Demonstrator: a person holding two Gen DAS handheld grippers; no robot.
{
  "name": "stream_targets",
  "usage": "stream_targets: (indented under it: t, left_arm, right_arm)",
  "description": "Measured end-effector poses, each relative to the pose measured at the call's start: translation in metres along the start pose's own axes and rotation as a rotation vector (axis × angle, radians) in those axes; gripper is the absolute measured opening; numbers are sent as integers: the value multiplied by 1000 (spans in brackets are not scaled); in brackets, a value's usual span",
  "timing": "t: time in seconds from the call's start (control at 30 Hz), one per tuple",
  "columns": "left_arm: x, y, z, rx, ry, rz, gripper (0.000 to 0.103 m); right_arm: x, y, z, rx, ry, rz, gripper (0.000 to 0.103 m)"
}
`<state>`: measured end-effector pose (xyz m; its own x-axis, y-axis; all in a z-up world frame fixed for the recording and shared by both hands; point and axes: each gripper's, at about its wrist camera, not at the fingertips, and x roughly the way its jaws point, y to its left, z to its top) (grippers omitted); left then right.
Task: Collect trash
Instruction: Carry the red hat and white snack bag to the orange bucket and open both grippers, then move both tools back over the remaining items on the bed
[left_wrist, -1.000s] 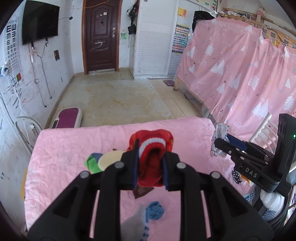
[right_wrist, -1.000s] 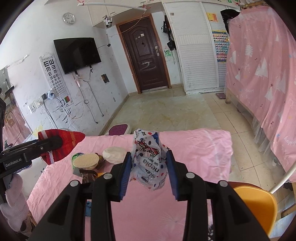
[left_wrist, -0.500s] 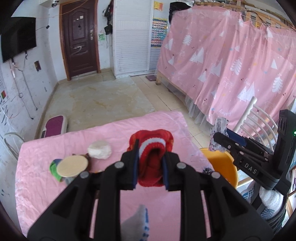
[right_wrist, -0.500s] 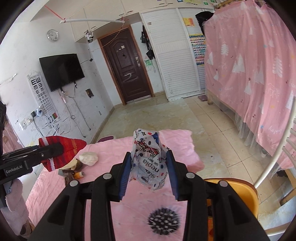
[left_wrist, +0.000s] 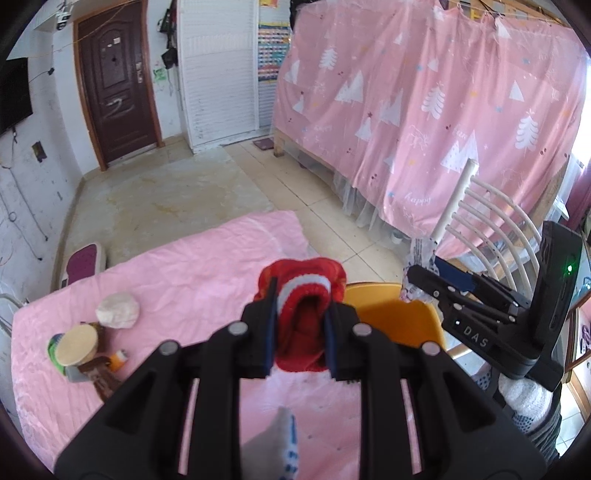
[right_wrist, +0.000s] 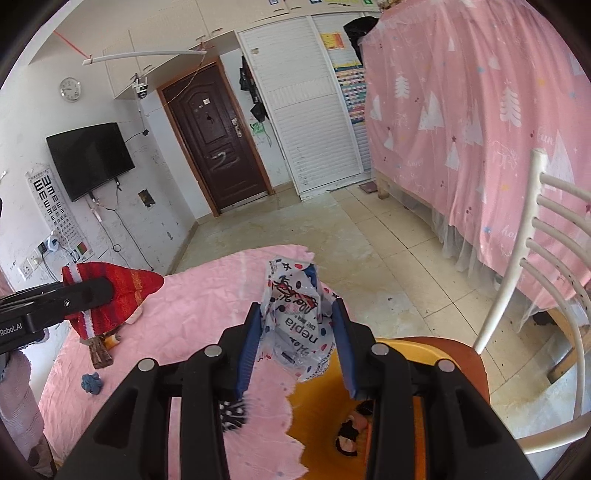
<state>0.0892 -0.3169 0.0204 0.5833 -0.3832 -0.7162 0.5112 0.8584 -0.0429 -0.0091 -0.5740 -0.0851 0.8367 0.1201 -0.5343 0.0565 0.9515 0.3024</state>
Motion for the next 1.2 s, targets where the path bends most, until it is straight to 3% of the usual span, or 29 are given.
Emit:
stream_targets:
  t: [0.27,0.5,0.7,0.77,1.2]
  left_arm:
    - [22,-38,1,57,41,-21,19]
    - [44,-70,8,108,85,-47,19]
    - [57,-91,13,132,110,-68,34]
    - [59,-95,14,130,114,-73,45]
    - [52,-88,17,108,95,-71,46]
  right_arm:
    - [2,-33,-9,45,7,-12,28]
    - [2,-52,-19,86,13,-35,34]
    - [0,-63,-23,109,9,-44,45]
    - [0,-67,-24,112,10,-44,48]
    - [0,-60,-25,108,10,-44,53]
